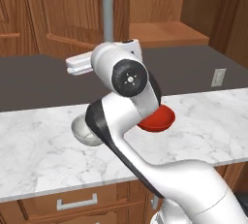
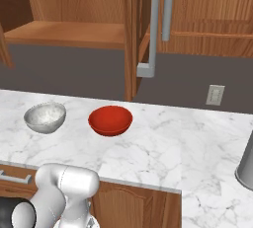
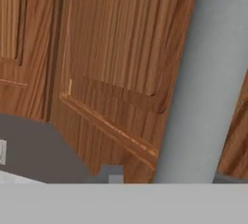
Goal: Open the cabinet. Pick the bowls from the counter and place them in the cabinet. Then close the cabinet.
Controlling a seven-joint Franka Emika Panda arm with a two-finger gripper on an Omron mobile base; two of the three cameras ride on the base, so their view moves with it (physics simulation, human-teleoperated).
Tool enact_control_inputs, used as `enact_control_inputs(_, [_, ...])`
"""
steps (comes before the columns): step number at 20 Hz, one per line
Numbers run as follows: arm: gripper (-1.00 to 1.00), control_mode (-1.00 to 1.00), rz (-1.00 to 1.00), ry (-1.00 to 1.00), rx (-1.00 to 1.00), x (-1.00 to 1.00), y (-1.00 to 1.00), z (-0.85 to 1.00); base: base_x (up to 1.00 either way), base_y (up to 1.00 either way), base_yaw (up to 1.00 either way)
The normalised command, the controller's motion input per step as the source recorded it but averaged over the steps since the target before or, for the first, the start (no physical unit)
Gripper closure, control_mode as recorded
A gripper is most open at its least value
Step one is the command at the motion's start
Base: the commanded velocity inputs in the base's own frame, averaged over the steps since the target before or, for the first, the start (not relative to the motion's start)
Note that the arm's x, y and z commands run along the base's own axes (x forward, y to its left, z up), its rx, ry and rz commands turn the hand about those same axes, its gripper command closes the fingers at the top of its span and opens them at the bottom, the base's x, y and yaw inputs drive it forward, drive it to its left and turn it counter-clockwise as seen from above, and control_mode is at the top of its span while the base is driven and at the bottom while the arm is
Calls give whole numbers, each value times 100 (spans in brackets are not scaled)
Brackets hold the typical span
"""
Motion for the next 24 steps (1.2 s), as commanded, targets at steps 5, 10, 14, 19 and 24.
enact_control_inputs(5, [100, -100, 0, 0, 0, -9, 100, -79, 0, 0, 0])
enact_control_inputs(10, [100, -100, 0, 0, 11, 11, 100, -61, 0, 0, 0])
enact_control_inputs(14, [-100, -100, 0, 0, 13, 24, 100, -81, 0, 0, 0])
enact_control_inputs(19, [-100, -100, 0, 1, 15, 0, 44, -23, 0, 0, 0])
enact_control_inputs(24, [-100, -100, 4, -6, 20, -99, 2, 22, 0, 0, 0])
